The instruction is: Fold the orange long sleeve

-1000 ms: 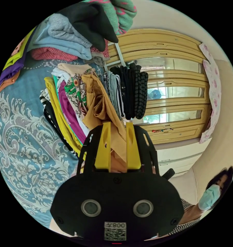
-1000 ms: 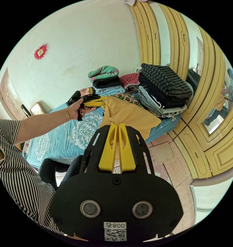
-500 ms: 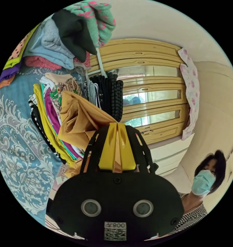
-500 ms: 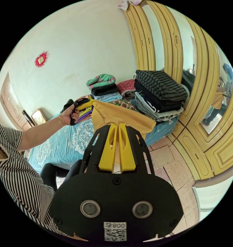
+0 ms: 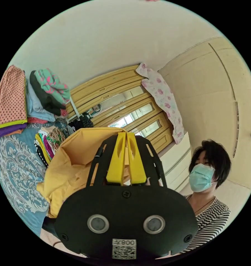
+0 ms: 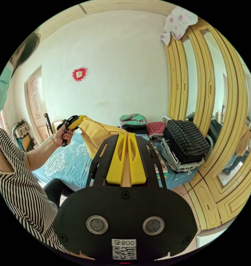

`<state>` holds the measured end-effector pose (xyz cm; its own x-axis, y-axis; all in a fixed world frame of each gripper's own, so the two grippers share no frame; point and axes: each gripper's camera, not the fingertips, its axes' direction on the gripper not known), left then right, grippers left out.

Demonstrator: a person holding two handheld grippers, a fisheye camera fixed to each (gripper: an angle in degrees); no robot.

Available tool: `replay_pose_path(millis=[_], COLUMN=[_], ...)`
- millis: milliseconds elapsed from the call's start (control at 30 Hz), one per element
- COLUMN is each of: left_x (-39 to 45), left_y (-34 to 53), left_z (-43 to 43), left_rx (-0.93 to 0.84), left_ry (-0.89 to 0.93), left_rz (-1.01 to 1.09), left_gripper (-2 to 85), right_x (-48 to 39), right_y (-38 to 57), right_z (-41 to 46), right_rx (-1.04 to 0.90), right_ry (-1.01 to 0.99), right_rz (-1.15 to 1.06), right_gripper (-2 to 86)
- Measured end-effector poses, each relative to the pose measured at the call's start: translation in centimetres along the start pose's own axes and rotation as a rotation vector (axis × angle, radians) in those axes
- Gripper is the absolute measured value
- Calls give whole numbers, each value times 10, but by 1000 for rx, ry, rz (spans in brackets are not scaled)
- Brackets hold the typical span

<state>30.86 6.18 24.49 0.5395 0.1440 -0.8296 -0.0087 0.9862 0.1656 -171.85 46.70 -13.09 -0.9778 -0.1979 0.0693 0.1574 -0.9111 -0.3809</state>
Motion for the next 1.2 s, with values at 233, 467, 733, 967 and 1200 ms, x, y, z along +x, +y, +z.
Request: replay_pose_path(millis=[233,467,733,967,1200], left_x=[158,326,471,551,592], left_y=[105,246,419,571,697], left_z=[-172,-309,-433,-521,-572], left_rx=[123,197,298,404,514], left_ry=[-104,-266,-447,-557,-692], left_rz=[316,660,949,1096,1229], left_gripper=[4,4,3,2,3], right_x=[-47,-98,-160,-214,-249], right_y=[-76,-140,-186,-201,-210], right_z=[-36,-89,-146,-171,-173], right_rx=[128,280,406,472,519], right_ry=[-123,-219,-309,-360,-435], right_rz=[-178,-312,-453,-544,-607], right_gripper=[6,7,7,7,7])
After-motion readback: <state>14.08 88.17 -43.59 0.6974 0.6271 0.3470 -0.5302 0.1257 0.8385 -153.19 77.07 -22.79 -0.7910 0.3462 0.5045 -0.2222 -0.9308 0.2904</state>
